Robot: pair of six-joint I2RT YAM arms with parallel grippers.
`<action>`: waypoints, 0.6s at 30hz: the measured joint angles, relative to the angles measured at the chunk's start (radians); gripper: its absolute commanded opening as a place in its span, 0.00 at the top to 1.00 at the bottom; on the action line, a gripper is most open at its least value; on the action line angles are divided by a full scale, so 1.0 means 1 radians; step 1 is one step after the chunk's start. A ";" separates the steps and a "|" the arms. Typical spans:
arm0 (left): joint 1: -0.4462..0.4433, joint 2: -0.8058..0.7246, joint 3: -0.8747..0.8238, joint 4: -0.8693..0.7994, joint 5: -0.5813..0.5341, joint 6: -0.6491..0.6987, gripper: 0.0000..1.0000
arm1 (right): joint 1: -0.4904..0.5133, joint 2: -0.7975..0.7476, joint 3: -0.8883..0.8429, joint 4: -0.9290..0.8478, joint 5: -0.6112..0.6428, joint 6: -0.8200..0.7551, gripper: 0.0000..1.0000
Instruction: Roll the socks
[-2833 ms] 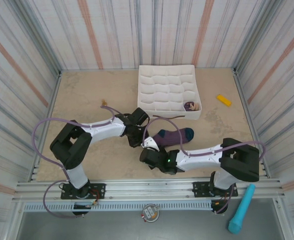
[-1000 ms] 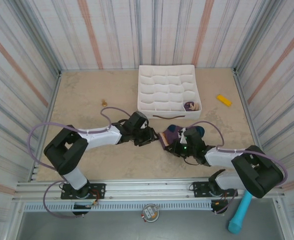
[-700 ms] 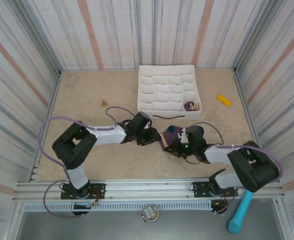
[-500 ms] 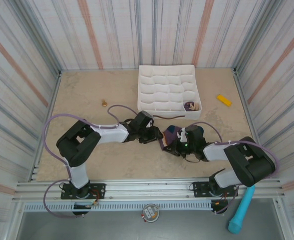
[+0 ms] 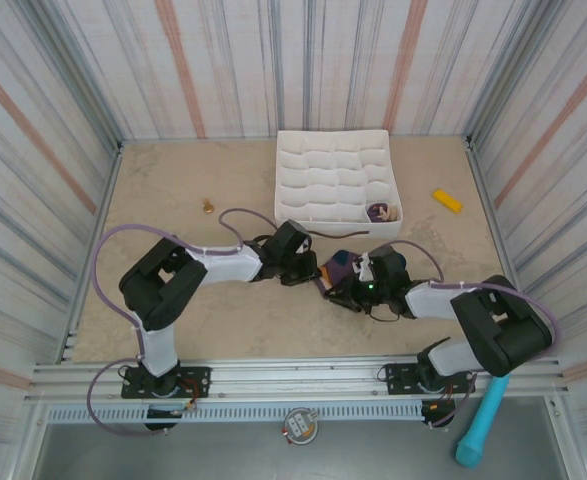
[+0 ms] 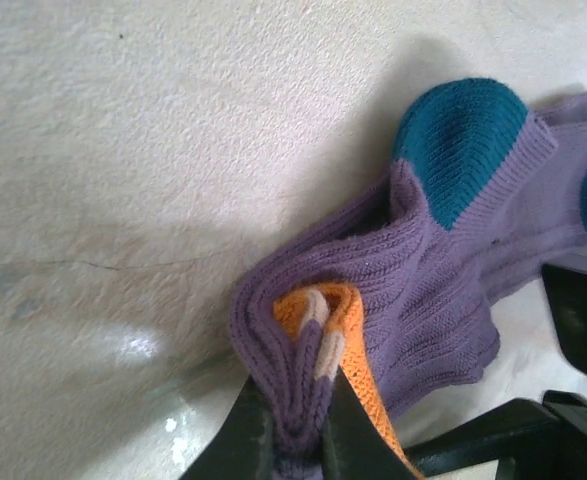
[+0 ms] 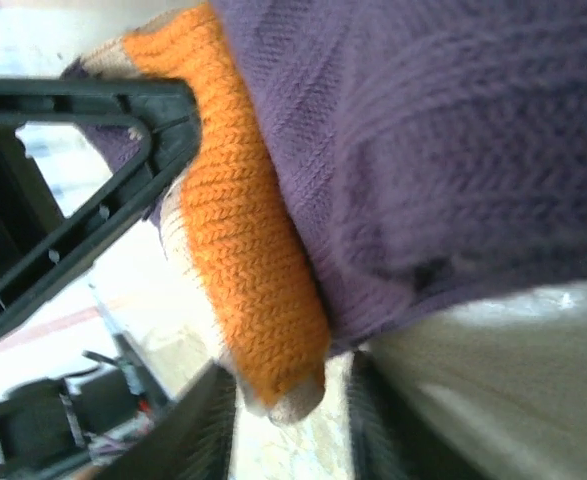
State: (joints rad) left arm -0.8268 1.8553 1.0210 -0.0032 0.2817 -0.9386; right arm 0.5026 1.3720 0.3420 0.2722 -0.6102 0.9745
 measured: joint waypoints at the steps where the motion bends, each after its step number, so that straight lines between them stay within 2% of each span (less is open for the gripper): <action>1: 0.000 0.000 0.013 -0.032 -0.006 -0.003 1.00 | 0.016 -0.028 0.019 -0.052 0.029 -0.021 0.46; 3: 0.002 0.000 0.045 -0.106 -0.018 -0.008 1.00 | 0.060 -0.090 0.066 -0.155 0.097 -0.063 0.35; 6: 0.010 0.000 0.093 -0.223 -0.021 -0.017 1.00 | 0.166 -0.167 0.161 -0.309 0.254 -0.139 0.30; 11: 0.037 -0.006 0.119 -0.353 0.002 -0.039 1.00 | 0.360 -0.205 0.274 -0.456 0.541 -0.244 0.30; 18: 0.078 -0.018 0.119 -0.445 0.064 -0.057 1.00 | 0.586 -0.119 0.281 -0.490 0.896 -0.368 0.33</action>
State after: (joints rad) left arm -0.7486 1.8370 1.1404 -0.4480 0.3454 -0.9955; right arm 1.0889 1.2533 0.6228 -0.2180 0.2859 0.6067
